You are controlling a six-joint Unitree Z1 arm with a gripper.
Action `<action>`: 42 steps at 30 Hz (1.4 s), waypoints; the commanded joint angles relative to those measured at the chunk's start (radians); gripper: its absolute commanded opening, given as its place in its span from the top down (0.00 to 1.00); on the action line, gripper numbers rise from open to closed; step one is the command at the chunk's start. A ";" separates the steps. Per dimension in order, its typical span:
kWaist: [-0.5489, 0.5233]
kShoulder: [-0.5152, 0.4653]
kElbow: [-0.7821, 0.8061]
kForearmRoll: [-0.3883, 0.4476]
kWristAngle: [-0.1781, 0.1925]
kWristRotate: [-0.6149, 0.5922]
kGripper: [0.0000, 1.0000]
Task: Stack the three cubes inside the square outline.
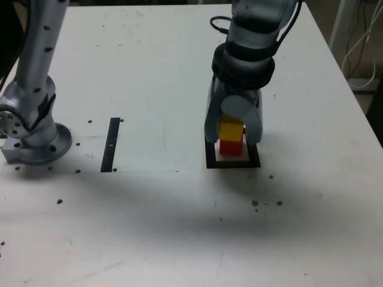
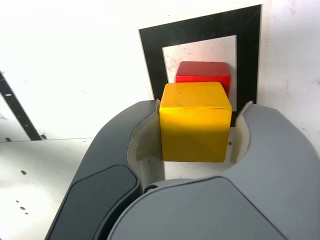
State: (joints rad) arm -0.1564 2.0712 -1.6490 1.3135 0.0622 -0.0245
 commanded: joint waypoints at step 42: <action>0.460 -0.032 -0.311 0.178 0.130 0.809 0.01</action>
State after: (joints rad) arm 0.2925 2.0269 -1.9495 1.4904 0.1908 0.6629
